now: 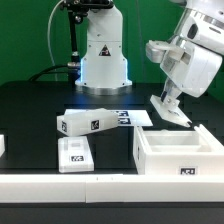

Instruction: Assemble cabinet

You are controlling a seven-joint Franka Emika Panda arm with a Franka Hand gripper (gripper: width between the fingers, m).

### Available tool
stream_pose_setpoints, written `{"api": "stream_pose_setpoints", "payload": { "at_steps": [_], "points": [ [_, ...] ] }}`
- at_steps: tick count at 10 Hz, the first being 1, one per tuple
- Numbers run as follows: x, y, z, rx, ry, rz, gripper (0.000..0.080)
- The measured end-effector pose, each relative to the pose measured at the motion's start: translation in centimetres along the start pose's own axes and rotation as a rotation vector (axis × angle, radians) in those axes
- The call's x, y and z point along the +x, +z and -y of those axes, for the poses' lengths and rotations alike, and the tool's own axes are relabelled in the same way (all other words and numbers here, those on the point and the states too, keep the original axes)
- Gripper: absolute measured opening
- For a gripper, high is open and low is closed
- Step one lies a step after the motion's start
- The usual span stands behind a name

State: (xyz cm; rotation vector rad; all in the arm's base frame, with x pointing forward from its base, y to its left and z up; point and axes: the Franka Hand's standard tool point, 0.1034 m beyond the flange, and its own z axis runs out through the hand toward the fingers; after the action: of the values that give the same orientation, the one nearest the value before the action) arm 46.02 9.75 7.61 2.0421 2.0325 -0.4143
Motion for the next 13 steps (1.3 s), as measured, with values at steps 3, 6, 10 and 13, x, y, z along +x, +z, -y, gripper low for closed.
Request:
{"api": "stream_pose_setpoints", "payload": {
  "at_steps": [3,6,10,13],
  "points": [
    [0.7,-0.5,-0.1,-0.008,0.003,-0.006,0.0067],
    [0.5,-0.8,-1.7,-0.013,0.014,0.008,0.0067],
    [-0.1,-0.1,-2.4,-0.008,0.028,0.015,0.0067],
    [0.0,0.1,-1.7,-0.001,0.027,0.015,0.0067]
  ]
}}
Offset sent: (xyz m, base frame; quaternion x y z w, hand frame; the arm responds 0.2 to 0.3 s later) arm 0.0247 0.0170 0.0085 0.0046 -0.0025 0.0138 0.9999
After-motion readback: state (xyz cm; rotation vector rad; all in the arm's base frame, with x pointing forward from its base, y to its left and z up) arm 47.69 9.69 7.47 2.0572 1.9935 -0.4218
